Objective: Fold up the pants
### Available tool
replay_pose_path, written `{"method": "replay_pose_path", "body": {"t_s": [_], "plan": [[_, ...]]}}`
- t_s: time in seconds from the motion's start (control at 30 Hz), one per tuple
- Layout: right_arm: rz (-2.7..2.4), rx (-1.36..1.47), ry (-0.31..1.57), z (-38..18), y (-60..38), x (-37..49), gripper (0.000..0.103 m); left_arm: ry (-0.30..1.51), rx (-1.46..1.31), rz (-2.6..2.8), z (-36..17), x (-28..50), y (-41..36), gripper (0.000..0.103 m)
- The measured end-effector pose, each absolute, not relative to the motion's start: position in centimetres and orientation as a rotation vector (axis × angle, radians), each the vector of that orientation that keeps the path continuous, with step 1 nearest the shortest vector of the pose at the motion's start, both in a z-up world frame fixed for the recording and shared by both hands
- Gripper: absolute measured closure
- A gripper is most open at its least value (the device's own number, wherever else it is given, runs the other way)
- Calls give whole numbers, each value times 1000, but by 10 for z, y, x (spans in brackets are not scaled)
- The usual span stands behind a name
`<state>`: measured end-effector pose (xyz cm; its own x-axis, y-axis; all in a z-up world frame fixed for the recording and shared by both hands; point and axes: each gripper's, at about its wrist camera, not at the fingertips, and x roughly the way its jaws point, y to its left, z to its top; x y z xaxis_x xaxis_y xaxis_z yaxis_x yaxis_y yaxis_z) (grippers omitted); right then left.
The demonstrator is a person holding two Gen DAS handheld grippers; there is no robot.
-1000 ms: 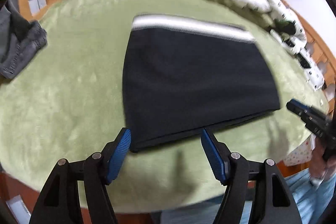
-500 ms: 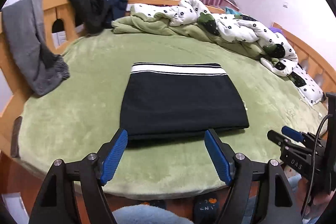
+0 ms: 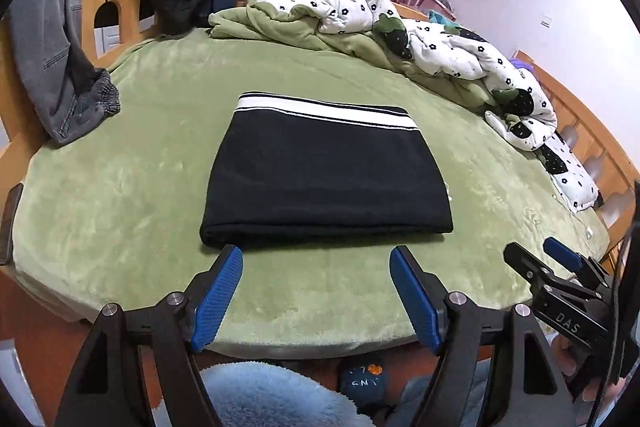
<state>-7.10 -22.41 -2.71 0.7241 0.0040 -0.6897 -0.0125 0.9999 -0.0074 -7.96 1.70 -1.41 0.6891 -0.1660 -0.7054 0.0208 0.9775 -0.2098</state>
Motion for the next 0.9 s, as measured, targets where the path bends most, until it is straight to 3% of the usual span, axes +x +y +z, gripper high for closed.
{"method": "replay_pose_path", "body": {"t_s": [0.9], "plan": [[0, -23, 769, -27, -222, -75, 17, 810, -189, -84, -14, -79, 17, 29]]}}
